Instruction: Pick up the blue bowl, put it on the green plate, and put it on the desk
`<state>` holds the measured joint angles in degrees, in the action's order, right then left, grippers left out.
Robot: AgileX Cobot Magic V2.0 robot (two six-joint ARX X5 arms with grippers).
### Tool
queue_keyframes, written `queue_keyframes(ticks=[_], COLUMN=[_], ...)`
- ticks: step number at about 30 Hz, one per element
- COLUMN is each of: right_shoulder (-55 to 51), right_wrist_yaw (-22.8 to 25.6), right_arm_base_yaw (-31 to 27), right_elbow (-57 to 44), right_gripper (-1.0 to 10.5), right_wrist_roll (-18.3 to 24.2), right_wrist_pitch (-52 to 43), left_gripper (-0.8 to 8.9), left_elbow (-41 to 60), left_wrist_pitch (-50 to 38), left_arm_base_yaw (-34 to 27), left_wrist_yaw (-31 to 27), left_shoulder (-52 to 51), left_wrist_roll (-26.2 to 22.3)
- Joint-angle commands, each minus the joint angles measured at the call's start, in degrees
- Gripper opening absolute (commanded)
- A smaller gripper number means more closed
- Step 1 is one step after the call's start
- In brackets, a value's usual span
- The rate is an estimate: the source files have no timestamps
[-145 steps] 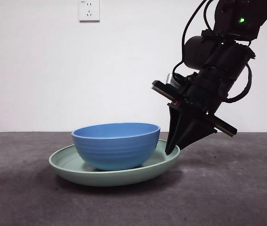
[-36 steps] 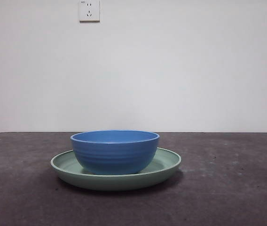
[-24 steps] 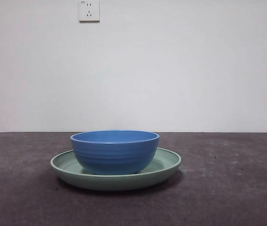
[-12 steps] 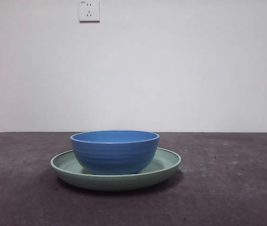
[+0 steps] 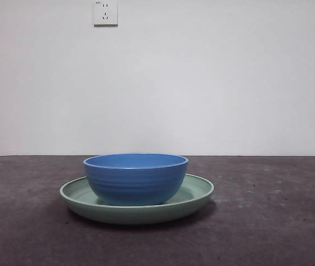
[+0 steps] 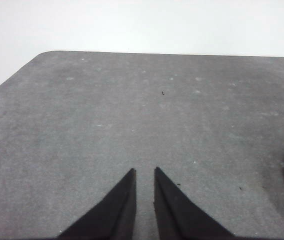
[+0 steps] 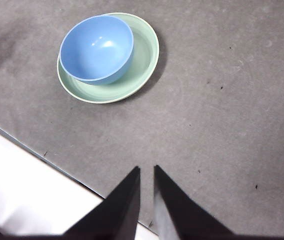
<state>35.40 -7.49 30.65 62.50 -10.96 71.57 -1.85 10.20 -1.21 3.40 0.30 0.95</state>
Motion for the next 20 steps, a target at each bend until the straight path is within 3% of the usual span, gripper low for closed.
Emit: queue_keyframes(ticks=[1,16,20], right_shoulder=[0.3,0.3,-0.7], right_wrist_yaw=[0.0,0.0,-0.1], right_arm_base_yaw=[0.3,0.3,-3.1], right_elbow=[0.3,0.3,0.2], right_gripper=[0.4,0.4,0.4], right_wrist_roll=[-0.6,-0.6,-0.5], right_wrist_pitch=[-0.5,-0.5,-1.0], left_gripper=[0.59,0.59,0.59], left_elbow=[1.2,1.2,1.2], left_wrist_pitch=[0.5,0.5,0.5], left_arm_base_yaw=[0.1,0.1,0.1], left_wrist_yaw=[-0.2,-0.2,-0.2], left_shoulder=[-0.1,-0.1,-0.1], left_wrist_roll=[0.0,0.0,0.0])
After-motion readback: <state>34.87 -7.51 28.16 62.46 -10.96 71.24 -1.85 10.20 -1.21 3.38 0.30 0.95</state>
